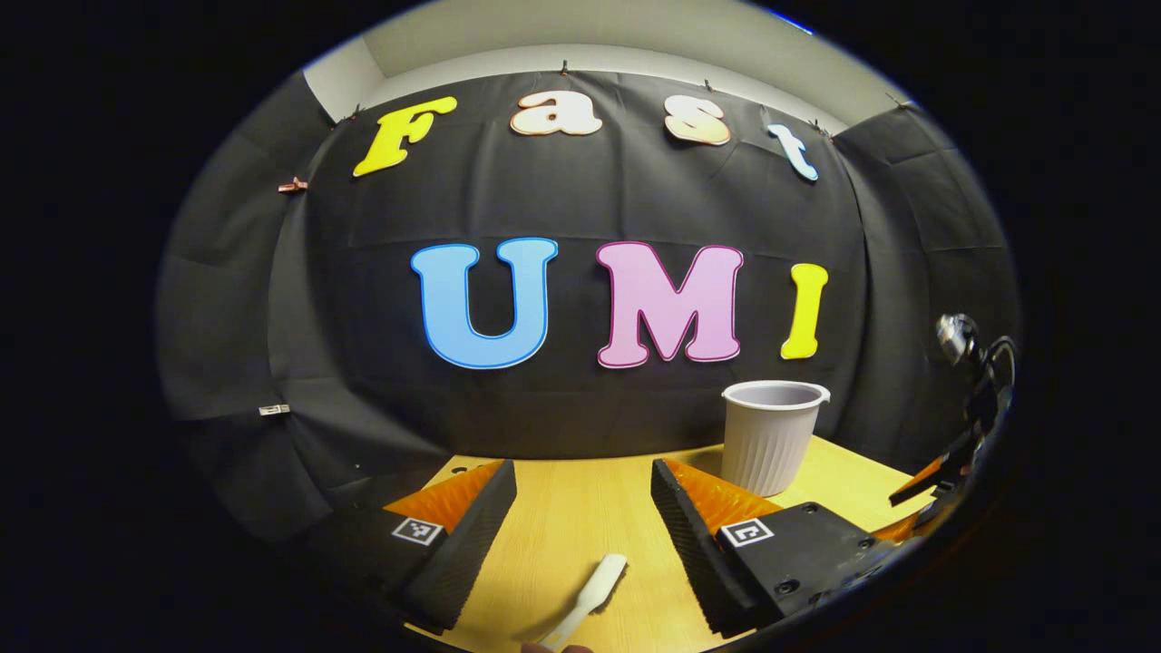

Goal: Pick up the small broom and dustpan from the desktop, sweep the trash into the dustpan with the broom, and then empty the trash into the garbage bin.

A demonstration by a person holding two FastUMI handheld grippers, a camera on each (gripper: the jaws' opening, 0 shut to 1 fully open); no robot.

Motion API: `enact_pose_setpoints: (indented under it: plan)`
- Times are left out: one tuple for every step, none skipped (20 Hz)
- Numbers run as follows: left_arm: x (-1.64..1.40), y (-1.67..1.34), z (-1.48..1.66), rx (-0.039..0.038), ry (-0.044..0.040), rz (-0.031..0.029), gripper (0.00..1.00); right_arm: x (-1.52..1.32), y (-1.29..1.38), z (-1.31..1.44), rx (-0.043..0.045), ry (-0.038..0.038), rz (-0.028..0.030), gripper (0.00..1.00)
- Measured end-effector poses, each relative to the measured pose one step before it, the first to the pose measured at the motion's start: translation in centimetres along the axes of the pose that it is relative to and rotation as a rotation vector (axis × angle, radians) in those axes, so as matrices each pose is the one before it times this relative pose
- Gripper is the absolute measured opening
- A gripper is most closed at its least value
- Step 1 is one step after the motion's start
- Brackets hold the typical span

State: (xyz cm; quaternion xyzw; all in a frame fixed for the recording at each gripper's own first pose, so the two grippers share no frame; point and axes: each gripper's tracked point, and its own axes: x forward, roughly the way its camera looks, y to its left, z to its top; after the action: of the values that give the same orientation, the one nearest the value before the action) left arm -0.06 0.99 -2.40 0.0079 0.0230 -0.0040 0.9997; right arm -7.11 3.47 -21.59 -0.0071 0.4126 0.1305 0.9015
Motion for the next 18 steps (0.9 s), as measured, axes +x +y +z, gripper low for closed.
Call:
enact_pose_setpoints:
  plan:
    - [-0.146,0.035,-0.187,0.00350,0.00224,0.00056,0.96,1.001,-0.095,-1.402,0.00805,0.04591,-0.00159,0.96]
    - [-0.092,0.048,-0.039,0.00397,0.00227,0.00197,0.96,1.352,0.021,-1.128,0.01179,0.04880,0.00133,0.96]
    - [-0.106,0.070,-0.181,0.00343,0.00176,0.00098,0.96,1.275,-0.100,-0.939,0.01276,0.03741,0.00112,0.95]
    - [-0.171,0.122,-0.015,0.00160,0.00286,0.00392,0.96,2.138,-0.429,-1.456,0.01809,0.04540,-0.00503,0.94]
    - [-0.024,0.031,0.011,-0.00118,0.00355,0.00107,0.96,1.791,-0.205,-0.998,0.01380,0.03393,0.00241,0.94]
    - [-0.093,0.014,-0.212,-0.00013,0.00306,0.00289,0.96,1.234,-0.209,-0.250,0.01028,0.02905,-0.00185,0.93]
    - [-0.027,0.068,-0.154,0.00182,0.00302,0.00467,0.96,1.527,-0.234,-0.392,0.01641,0.03677,0.00167,0.93]
    - [-0.196,0.067,-0.023,0.00301,0.00296,0.00516,0.96,1.251,-0.316,-0.148,0.00869,0.03136,-0.00301,0.92]
    - [-0.028,0.034,-0.041,0.00079,0.00368,0.00299,0.96,1.103,-0.255,-0.353,0.00055,0.03664,-0.00536,0.92]
    - [-0.054,0.088,-0.167,-0.00014,0.00421,0.00681,0.96,1.307,-0.082,-0.230,-0.00843,0.04251,-0.00212,0.91]
    - [0.118,0.192,-0.099,0.00001,0.00506,0.00599,0.96,0.839,0.119,0.020,-0.00733,0.01899,-0.00055,0.90]
    - [0.105,0.038,-0.263,-0.00095,0.00517,0.00654,0.96,0.336,0.209,0.019,-0.00241,0.01470,0.00346,0.90]
    - [0.014,0.137,-0.103,-0.00204,0.00329,0.00600,0.96,0.325,0.287,0.139,0.00051,0.01331,0.00829,0.90]
    - [0.038,0.059,-0.007,-0.00256,0.00347,0.00467,0.95,0.402,0.194,-0.036,0.00104,0.01702,0.00560,0.89]
    - [0.032,0.029,-0.277,-0.00210,0.00437,0.00552,0.96,0.142,0.284,-0.038,0.00508,0.02243,0.01323,0.89]
    - [0.103,-0.043,-0.047,-0.00119,0.00375,0.00469,0.96,0.433,-0.025,0.495,0.00504,-0.00421,-0.00019,0.88]
    - [0.133,0.039,-0.161,-0.00112,0.00177,0.00551,0.96,0.084,-0.075,0.190,0.00396,0.00644,-0.00078,0.85]
    - [0.106,-0.066,-0.051,-0.00137,0.00323,0.00290,0.95,-0.179,-0.036,0.104,-0.00481,0.00828,0.00088,0.78]
